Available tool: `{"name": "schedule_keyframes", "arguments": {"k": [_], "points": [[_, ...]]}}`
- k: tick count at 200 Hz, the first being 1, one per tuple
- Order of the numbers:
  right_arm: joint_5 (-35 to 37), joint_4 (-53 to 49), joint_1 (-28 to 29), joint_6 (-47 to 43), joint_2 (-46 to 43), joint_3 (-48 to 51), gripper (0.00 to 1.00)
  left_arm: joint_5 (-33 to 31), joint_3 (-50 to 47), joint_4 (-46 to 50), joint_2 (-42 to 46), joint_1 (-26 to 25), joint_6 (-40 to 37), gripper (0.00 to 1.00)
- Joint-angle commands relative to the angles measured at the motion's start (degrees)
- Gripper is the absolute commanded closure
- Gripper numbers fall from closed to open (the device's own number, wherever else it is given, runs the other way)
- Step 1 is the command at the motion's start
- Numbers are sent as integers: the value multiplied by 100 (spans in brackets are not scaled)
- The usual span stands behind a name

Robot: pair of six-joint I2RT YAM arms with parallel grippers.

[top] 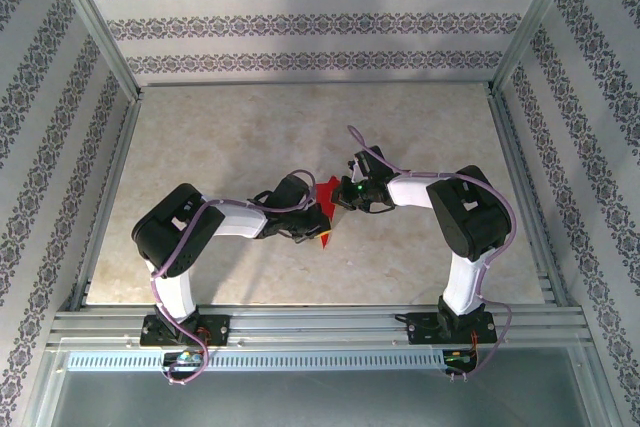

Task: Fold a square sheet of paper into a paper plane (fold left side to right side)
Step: Fold the wing for the fifth time at the center of the table.

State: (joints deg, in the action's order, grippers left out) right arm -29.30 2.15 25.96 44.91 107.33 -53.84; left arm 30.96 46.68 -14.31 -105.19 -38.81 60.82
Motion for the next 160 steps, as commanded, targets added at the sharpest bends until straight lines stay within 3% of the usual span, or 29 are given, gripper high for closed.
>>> {"name": "schedule_keyframes", "arguments": {"k": [1, 83, 160], "points": [[-248, 203, -123, -149, -221, -100, 100, -345, -24, 965, -90, -92, -325, 100], [-551, 696, -190, -486, -1132, 638, 100, -121, 33, 1376, -129, -83, -811, 100], [-512, 1137, 11, -458, -533, 507, 100, 38, -54, 1500, -71, -44, -966, 100]]}}
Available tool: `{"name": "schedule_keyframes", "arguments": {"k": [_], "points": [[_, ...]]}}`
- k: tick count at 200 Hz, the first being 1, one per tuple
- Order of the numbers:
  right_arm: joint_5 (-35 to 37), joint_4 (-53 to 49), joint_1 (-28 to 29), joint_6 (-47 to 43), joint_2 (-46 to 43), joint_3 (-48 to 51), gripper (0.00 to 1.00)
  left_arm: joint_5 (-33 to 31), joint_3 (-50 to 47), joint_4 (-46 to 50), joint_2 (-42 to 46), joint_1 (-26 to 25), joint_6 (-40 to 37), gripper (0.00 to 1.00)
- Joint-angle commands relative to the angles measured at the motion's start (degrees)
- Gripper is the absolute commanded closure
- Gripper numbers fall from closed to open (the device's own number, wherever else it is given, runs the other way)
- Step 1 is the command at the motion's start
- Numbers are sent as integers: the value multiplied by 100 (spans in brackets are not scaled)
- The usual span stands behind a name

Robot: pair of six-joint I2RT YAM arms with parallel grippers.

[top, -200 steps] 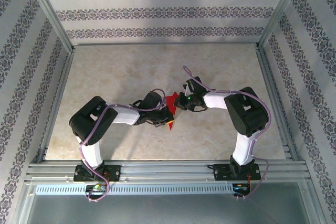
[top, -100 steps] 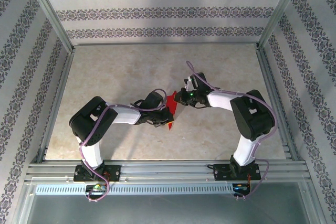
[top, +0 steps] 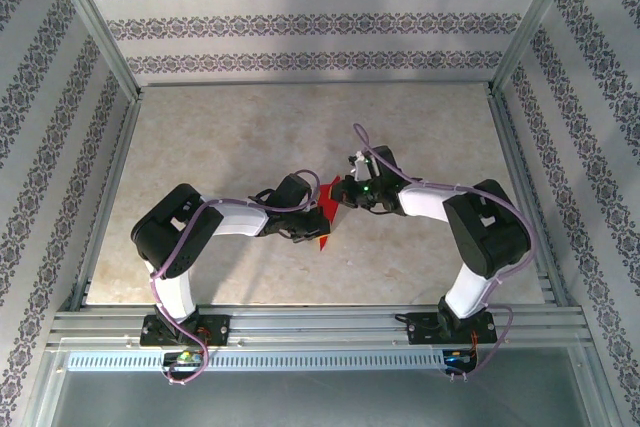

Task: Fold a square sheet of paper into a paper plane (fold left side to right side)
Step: Fold the wing for the fifth time at the center of the table.

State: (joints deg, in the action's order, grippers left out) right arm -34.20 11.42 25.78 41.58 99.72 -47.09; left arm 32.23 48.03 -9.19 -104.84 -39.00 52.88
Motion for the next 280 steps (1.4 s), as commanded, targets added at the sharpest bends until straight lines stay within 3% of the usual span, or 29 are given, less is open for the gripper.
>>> {"name": "schedule_keyframes", "arguments": {"k": [1, 143, 280], "points": [[-20, 211, 30, -134, 238, -177, 100, -91, -189, 989, -106, -22, -173, 100], [316, -221, -195, -513, 995, -534, 100, -146, -230, 1114, -42, 7, -157, 100], [422, -545, -884, -689, 1301, -1031, 100, -137, -322, 1093, -34, 24, -125, 100]]}}
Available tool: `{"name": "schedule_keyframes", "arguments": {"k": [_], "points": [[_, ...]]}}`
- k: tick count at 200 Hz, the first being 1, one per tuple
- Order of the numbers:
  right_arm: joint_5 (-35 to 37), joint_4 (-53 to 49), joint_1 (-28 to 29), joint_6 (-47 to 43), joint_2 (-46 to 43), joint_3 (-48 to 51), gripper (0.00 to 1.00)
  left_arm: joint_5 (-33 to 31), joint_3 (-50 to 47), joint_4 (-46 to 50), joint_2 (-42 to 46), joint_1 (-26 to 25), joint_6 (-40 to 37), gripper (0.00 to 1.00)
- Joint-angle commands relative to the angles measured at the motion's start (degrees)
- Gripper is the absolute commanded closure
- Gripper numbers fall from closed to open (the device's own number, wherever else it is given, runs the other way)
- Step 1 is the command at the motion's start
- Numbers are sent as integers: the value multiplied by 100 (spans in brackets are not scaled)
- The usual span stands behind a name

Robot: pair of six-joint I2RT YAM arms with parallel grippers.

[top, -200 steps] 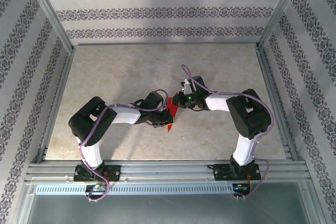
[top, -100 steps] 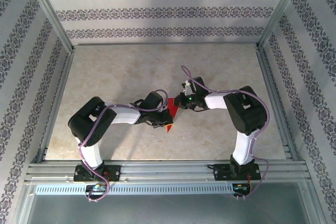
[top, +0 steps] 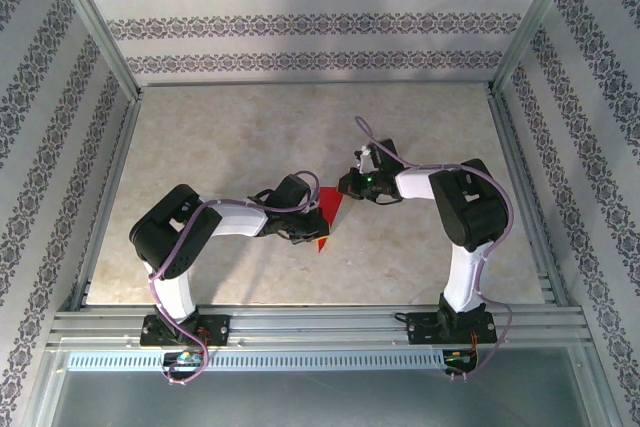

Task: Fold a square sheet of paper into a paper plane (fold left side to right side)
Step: Fold the wing for the fifth time at the center of the table.

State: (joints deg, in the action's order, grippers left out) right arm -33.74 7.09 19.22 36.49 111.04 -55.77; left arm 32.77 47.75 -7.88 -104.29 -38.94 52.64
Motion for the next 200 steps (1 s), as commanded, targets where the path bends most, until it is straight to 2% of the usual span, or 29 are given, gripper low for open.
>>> {"name": "schedule_keyframes", "arguments": {"k": [1, 60, 121, 164, 200], "points": [[377, -112, -236, -183, 175, -167, 100, -192, -293, 959, -90, 18, -103, 100], [221, -129, -487, -151, 310, -538, 100, -185, -310, 913, -74, 18, -99, 100], [107, -340, -482, -21, -684, -219, 100, -201, -394, 762, 22, 16, -38, 100], [-142, -247, 13, 559, -1419, 540, 100, -236, -393, 773, 63, 18, -49, 100], [-241, 107, 501, 987, -1352, 841, 100, -243, -402, 748, 65, 18, -44, 100]]}}
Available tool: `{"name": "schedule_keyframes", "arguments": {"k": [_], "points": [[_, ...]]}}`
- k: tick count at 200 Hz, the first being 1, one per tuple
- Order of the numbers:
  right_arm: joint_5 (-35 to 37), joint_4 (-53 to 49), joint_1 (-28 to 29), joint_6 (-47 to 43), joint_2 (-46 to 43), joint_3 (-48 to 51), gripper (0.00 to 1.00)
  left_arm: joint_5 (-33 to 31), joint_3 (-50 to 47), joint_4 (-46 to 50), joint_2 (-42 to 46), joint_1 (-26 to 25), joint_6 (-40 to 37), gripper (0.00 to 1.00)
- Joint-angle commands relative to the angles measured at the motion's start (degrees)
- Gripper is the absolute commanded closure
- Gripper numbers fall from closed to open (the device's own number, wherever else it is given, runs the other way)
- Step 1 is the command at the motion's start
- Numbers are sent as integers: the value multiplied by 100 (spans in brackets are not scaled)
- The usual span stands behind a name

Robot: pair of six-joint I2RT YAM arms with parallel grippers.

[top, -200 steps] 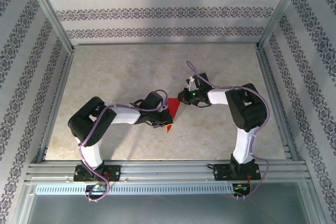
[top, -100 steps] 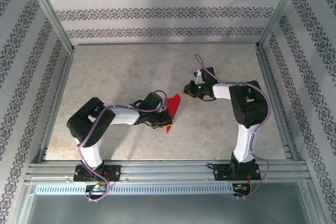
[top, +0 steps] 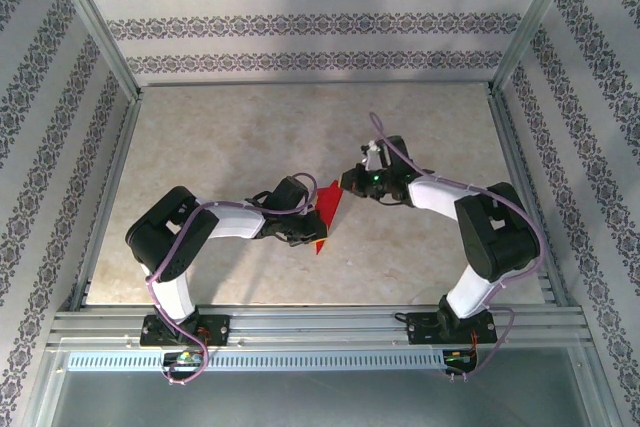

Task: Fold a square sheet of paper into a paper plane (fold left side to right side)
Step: Fold the wing for the fifth time at the center of the table.

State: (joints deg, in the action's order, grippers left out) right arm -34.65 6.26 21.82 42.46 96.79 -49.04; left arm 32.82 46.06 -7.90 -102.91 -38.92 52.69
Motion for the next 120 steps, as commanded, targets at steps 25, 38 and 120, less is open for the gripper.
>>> {"name": "schedule_keyframes", "arguments": {"k": [25, 38, 120], "points": [[-18, 306, 507, 529, 218, 208, 100, -243, -230, 718, -86, 16, -32, 100], [3, 428, 606, 623, 312, 260, 100, -250, -229, 715, -73, 16, -30, 100], [168, 799, 765, 808, 898, 364, 100, -232, -228, 729, -79, 16, -30, 100]]}}
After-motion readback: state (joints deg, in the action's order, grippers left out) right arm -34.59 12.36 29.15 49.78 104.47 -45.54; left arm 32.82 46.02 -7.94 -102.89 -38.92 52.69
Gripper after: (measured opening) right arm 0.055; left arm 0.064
